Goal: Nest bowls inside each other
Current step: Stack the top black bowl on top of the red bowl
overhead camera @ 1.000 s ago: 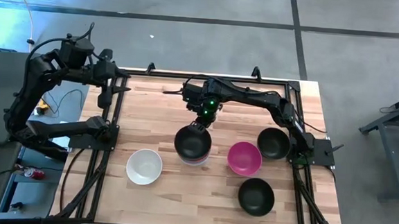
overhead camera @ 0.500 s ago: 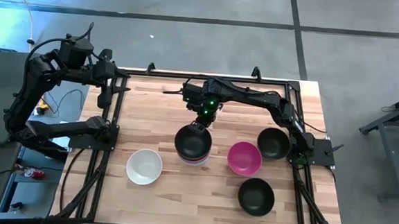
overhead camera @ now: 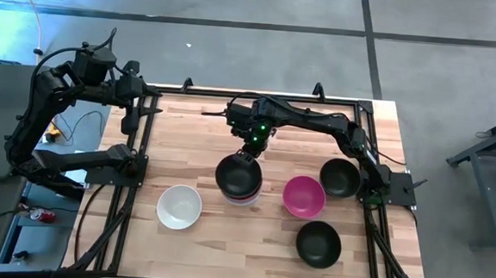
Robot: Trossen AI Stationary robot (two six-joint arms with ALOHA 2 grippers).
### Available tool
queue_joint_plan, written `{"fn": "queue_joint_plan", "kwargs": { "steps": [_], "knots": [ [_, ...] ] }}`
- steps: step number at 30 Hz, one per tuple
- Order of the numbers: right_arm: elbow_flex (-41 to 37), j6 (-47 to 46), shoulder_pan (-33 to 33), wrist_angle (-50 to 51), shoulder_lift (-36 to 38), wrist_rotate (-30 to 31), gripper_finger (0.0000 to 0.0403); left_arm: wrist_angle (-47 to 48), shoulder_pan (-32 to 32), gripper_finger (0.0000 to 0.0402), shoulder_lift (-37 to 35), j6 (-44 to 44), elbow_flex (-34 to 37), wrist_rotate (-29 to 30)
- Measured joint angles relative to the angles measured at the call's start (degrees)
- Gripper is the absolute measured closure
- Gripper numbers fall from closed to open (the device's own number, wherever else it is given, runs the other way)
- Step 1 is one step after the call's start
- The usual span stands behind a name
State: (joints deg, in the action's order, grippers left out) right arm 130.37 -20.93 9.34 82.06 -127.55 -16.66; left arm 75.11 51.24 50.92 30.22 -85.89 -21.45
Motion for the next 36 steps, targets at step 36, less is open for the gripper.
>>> {"fn": "queue_joint_plan", "kwargs": {
  "steps": [36],
  "knots": [
    [0.0,0.9,-0.02,-1.34,-0.01,-0.46,0.0308,0.0,-0.01,0.0202,0.02,0.0,0.0,0.0]
  ]
}}
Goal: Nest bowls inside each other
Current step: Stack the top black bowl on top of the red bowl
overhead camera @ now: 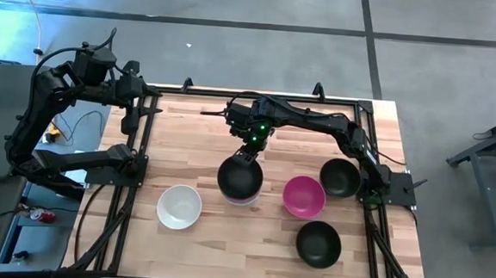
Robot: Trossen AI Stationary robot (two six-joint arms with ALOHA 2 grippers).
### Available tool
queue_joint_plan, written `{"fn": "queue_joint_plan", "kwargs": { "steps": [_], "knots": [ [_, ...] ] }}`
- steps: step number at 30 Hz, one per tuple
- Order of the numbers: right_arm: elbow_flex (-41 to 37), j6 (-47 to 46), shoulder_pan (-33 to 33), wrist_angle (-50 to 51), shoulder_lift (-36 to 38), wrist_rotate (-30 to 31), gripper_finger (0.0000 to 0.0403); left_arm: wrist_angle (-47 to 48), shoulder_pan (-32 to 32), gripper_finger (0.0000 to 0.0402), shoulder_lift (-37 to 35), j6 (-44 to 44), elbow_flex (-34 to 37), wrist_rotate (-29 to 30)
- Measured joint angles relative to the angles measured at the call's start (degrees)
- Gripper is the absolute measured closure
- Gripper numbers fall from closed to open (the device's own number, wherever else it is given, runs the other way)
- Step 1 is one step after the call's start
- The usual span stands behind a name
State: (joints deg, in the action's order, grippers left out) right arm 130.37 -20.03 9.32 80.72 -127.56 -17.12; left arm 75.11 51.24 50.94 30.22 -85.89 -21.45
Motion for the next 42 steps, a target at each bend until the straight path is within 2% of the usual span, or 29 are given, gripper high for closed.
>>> {"fn": "queue_joint_plan", "kwargs": {
  "steps": [25,29,42],
  "knots": [
    [0.02,0.83,0.42,1.21,1.69,0.69,0.0308,0.02,-0.02,0.0202,0.13,-0.02,-0.02,-0.02],
    [0.02,0.92,0.52,-0.23,1.69,2.36,0.0309,0.02,-0.02,0.0202,0.17,-0.04,-0.02,-0.02],
    [-0.03,2.12,0.55,-2.36,0.94,2.54,0.0341,0.08,-0.01,0.0202,0.0,-1.07,-0.02,-0.02]
  ]
}}
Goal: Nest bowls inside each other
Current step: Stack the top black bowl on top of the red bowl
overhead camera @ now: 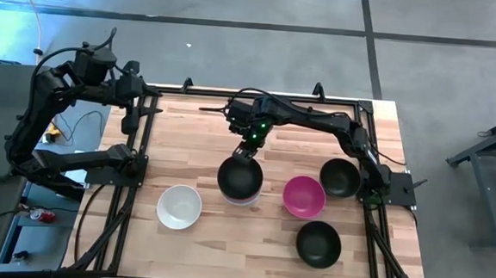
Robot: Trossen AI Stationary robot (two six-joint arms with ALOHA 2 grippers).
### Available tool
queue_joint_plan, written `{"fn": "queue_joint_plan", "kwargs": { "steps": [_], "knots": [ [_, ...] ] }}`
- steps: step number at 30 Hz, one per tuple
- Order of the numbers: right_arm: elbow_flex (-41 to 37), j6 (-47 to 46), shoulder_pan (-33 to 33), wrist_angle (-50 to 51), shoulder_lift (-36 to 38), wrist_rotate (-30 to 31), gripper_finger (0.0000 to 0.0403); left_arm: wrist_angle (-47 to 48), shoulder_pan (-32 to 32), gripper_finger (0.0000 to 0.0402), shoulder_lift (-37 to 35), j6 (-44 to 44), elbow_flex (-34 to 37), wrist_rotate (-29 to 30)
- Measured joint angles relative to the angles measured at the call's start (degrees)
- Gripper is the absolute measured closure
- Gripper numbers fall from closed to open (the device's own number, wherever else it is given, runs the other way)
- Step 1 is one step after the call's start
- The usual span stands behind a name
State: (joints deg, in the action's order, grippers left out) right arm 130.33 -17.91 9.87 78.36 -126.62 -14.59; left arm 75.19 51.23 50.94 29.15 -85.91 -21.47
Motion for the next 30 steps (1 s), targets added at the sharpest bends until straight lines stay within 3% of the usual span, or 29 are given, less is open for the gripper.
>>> {"fn": "queue_joint_plan", "kwargs": {
  "steps": [10,18,30],
  "knots": [
    [0.03,0.17,0.0,-0.97,-1.63,-1.69,0.0367,0.64,-0.01,0.0202,-0.4,0.49,0.0,-0.01],
    [2.26,0.21,0.11,-0.78,-1.47,-2.05,0.0341,0.82,-0.01,0.0202,-0.39,1.07,0.0,-0.02],
    [2.32,1.33,-0.02,-10.36,-1.61,-5.02,0.0336,0.82,-0.01,0.0202,-0.39,0.46,0.0,-0.02]
  ]
}}
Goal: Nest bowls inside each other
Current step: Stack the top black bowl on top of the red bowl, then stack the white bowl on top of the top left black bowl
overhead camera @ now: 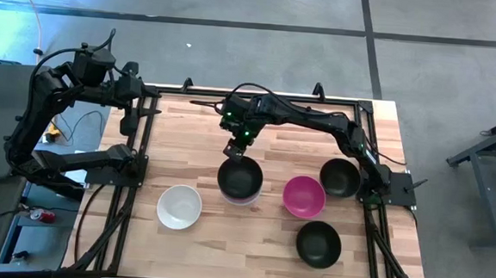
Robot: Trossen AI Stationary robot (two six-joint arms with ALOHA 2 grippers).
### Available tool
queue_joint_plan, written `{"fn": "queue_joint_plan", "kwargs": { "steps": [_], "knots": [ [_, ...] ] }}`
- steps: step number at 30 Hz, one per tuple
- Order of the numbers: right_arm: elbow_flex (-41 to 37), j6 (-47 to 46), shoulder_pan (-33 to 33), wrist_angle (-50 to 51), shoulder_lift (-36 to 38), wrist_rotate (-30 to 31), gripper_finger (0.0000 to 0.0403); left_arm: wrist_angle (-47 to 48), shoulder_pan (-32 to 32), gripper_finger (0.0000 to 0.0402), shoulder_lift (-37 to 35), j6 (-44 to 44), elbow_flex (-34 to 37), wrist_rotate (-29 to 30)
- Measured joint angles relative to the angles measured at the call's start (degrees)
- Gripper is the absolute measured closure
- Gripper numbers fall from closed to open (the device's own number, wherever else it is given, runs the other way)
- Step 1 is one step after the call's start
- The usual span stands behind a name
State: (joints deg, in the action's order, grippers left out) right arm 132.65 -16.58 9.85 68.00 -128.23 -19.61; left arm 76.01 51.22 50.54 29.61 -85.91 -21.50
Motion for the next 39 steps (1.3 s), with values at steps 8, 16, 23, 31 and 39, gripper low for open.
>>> {"fn": "queue_joint_plan", "kwargs": {
  "steps": [8,16,23,31,39],
  "knots": [
    [-0.36,0.13,-0.53,-1.88,-3.54,-2.78,0.0336,0.0,0.02,0.0202,0.0,-0.1,0.0,-0.02],
    [-0.35,0.59,-0.5,-1.66,-5.17,-4.44,0.0336,0.04,0.0,0.0202,-0.09,0.0,0.0,-0.05],
    [1.55,1.7,-0.48,1.04,-2.46,-4.13,0.0336,0.04,0.02,0.0202,-0.09,0.21,0.0,-0.25],
    [1.96,4.92,-0.37,12.46,4.54,6.97,0.0336,1.36,-0.04,0.0202,-1.18,-1.85,3.13,-6.47],
    [-0.08,5.82,-2.01,21.7,10.94,14.02,0.0336,0.55,-0.07,0.0202,-4.97,-1.38,16.36,-6.58]
  ]
}}
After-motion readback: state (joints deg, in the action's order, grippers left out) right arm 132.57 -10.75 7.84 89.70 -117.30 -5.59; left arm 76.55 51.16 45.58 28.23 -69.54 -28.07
